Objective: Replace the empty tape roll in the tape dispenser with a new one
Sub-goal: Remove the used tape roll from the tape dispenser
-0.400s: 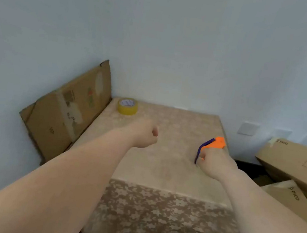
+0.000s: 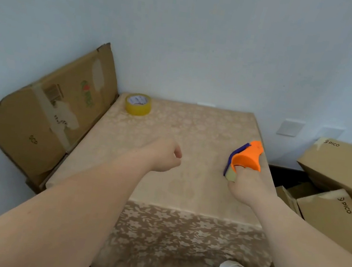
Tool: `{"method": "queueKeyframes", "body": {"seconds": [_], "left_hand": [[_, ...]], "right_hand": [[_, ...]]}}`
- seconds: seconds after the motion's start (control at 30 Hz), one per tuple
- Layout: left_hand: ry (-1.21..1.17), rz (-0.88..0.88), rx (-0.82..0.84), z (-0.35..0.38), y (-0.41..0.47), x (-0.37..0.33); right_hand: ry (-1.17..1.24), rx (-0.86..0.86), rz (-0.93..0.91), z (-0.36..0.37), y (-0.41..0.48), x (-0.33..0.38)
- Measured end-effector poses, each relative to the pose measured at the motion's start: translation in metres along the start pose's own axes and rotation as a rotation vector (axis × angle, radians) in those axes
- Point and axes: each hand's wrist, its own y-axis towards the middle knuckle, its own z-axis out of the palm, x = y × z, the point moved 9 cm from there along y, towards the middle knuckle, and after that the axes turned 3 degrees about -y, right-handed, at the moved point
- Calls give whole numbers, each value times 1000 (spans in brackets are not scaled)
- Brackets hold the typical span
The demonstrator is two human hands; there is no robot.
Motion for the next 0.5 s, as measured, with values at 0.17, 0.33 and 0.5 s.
{"method": "queueKeyframes", "body": {"seconds": [0.17,0.33,0.5], "left_hand": [[-38,-17,25,15,5,-1],[-139,-40,26,19,-2,-1],[-383,-102,63,23,-19,-3]], "right_hand": [[134,162,25,34,5,-4],[348,-14,-42,8,-2,10],[1026,57,37,-5,-25,33]]}}
